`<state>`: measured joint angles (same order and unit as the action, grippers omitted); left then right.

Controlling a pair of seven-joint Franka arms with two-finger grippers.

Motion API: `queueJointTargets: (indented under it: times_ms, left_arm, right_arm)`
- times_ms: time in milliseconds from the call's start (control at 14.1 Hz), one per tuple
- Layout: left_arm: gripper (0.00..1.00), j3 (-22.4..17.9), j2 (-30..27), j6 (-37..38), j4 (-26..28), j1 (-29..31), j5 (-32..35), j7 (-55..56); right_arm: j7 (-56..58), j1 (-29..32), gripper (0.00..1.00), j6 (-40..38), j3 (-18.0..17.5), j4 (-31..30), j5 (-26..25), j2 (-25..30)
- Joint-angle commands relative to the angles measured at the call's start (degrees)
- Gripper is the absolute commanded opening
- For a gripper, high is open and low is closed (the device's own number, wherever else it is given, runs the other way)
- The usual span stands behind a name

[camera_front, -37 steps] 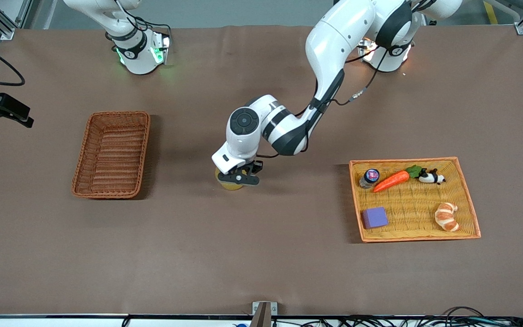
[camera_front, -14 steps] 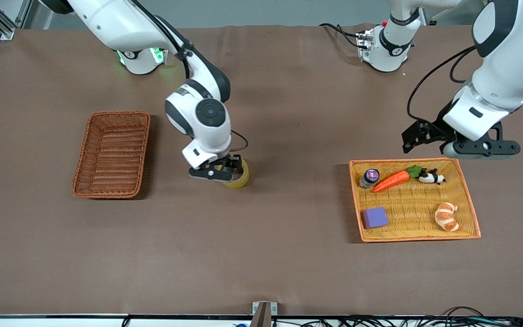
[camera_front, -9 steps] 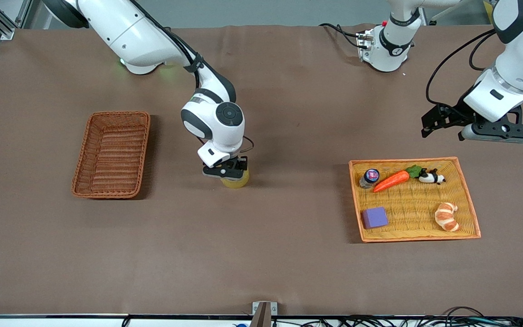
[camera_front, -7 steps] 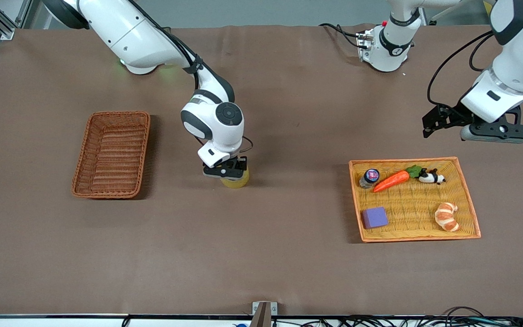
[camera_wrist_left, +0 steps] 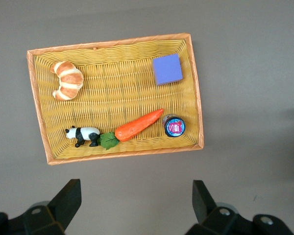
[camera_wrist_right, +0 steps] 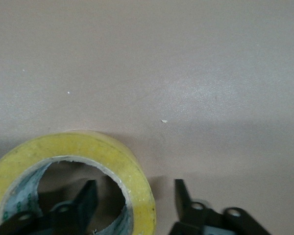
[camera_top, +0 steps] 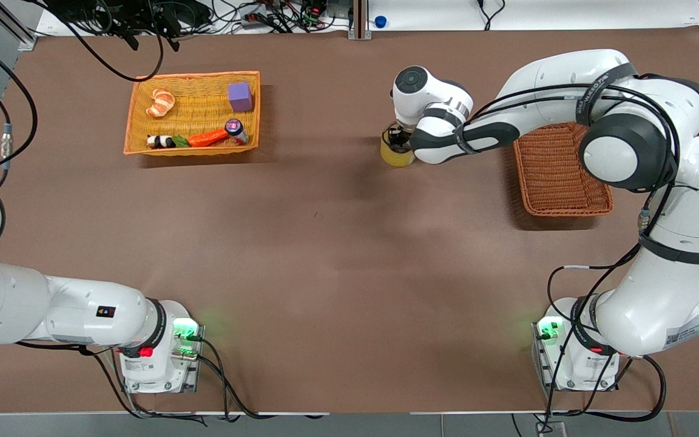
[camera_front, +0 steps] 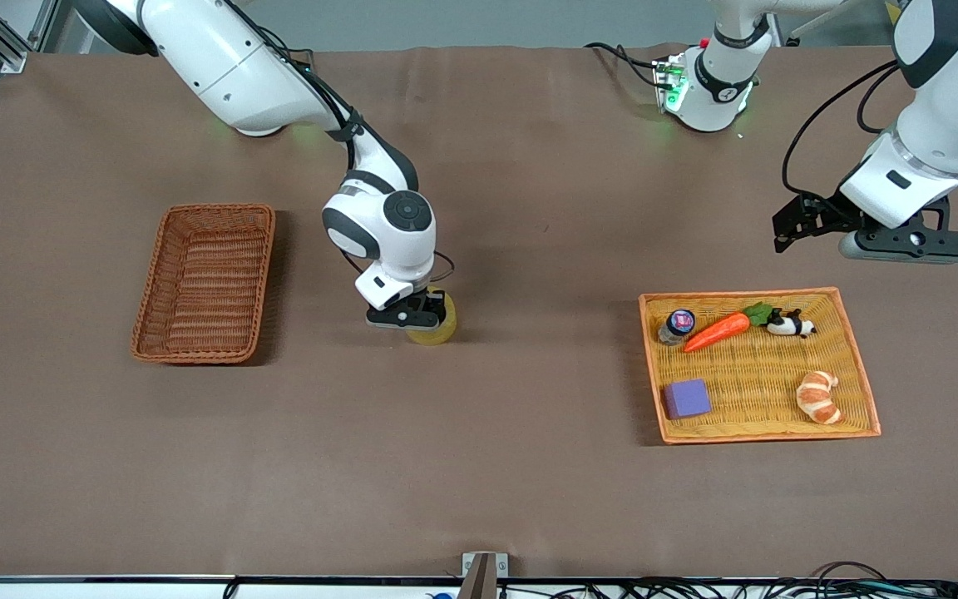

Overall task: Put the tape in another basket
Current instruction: 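Grasp the tape with the right gripper while the left gripper withdraws, then carry the tape with the right gripper over the empty wicker basket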

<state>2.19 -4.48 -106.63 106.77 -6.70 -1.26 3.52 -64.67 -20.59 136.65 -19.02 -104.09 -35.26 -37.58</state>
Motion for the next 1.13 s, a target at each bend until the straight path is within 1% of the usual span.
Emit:
queueJointTargets:
  times_ms: [0,142,212,354,425,496,566,708,779,850,920,991,1062]
  left_arm:
    - [1.00,0.97,-0.89,-1.47,0.99,0.73,-0.76,0.43]
    - [1.00,1.06,0.61,-1.48,-0.32,0.29,-0.76,2.53]
    - [1.00,1.06,1.05,-1.48,-0.77,0.46,-0.58,2.81]
    - [1.00,1.15,1.93,-1.56,-1.82,0.90,-0.23,2.81]
    - [1.00,1.93,2.89,-1.48,-3.13,0.99,-0.06,2.72]
    - [1.00,2.29,3.59,-1.39,-4.10,1.25,-0.05,2.63]
    - [1.00,2.29,4.73,-1.13,-5.85,1.34,-0.05,2.55]
    - [1.00,2.21,7.45,0.18,-10.15,1.43,-0.05,2.63]
    - [1.00,2.03,8.08,1.93,-11.65,1.43,0.03,2.55]
    - [1.00,1.94,8.08,4.39,-12.54,1.43,0.73,2.20]
    - [1.00,1.85,7.82,5.98,-12.90,1.43,1.69,2.02]
    - [1.00,1.77,7.38,7.04,-12.90,1.43,1.79,2.02]
    - [1.00,1.77,6.68,9.05,-12.81,1.43,1.79,2.54]
  right_arm:
    - [-1.86,0.90,0.40,1.77,-0.67,-1.11,-1.92,0.14]
    - [-4.23,0.73,0.13,1.69,-0.67,-1.03,-1.92,-0.03]
    - [-5.46,0.46,0.02,1.25,-0.67,-0.94,-1.92,-0.03]
    - [-5.04,1.08,0.00,1.08,-0.85,-0.41,-1.83,0.32]
    - [-4.86,1.86,0.00,0.81,-1.11,-0.32,-1.48,0.75]
    - [-4.86,2.91,0.00,-0.76,-1.72,-0.41,-1.22,2.24]
    - [-4.77,3.88,0.00,-3.73,-3.21,-0.41,-1.13,4.77]
    - [-3.20,8.52,0.00,-8.13,-6.54,-1.02,-1.04,9.61]
    - [-0.66,10.20,0.00,-9.98,-7.17,-1.11,-0.87,11.81]
    - [3.71,11.61,0.00,-11.91,-7.26,-1.11,1.22,14.18]
    - [9.85,13.10,0.00,-13.41,-7.00,-1.11,4.64,16.29]
    - [18.96,14.95,0.00,-15.78,-5.78,-1.11,9.11,18.92]
    - [26.36,15.05,0.00,-17.98,-2.81,-1.29,13.33,21.73]
